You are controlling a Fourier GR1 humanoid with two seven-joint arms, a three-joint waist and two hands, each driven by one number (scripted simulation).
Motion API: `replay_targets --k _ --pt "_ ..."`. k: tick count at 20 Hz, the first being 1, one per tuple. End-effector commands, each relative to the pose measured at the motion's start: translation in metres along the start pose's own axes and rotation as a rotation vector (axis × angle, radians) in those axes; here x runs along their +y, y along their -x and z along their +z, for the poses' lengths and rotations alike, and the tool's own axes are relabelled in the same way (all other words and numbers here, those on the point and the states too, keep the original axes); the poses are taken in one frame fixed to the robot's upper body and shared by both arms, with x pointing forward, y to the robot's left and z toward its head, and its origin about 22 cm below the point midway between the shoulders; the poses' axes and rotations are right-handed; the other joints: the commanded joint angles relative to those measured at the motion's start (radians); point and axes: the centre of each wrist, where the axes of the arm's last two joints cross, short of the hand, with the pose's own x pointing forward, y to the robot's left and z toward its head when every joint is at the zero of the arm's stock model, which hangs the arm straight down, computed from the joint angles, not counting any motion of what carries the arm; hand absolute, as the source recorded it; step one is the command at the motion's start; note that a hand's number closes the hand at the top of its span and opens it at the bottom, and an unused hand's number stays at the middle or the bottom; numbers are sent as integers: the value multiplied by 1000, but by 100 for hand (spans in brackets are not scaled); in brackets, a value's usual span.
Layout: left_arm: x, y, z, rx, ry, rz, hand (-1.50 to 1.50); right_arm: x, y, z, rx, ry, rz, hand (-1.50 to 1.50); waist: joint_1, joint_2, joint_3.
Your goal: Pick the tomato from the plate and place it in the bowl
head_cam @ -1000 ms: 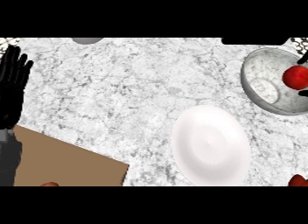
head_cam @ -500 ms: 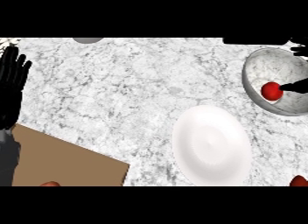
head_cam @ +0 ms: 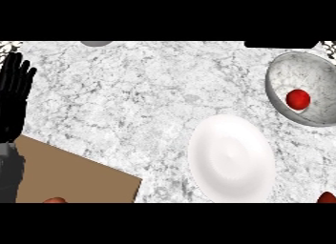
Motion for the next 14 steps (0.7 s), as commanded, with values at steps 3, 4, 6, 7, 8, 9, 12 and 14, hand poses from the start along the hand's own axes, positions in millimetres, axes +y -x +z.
replay_targets --k 3,4,6,7,8,9,12,14 --pt "-7 -4 4 -6 13 15 0 -68 6 29 38 108 -84 -150 9 2 2" --pt "2 -10 -3 -2 6 -8 0 -84 11 40 20 96 -107 -150 2 4 3" --pt "-6 -1 1 -7 15 15 0 -89 19 49 10 119 -119 -150 8 10 5" --pt "-5 -1 -4 -7 8 -1 0 -93 21 54 4 114 -132 -150 3 13 6" --pt "-9 -2 -1 -4 12 15 0 -106 17 58 -1 119 -129 -150 9 12 6" --pt "-4 -5 -1 -21 6 8 0 -106 22 62 3 139 -145 -150 14 12 7" --pt "-9 -5 2 -17 -2 6 0 -127 27 82 6 105 -143 -150 7 10 9" --pt "2 -7 -5 -17 -12 1 0 -135 21 82 -10 101 -147 -150 10 16 10"
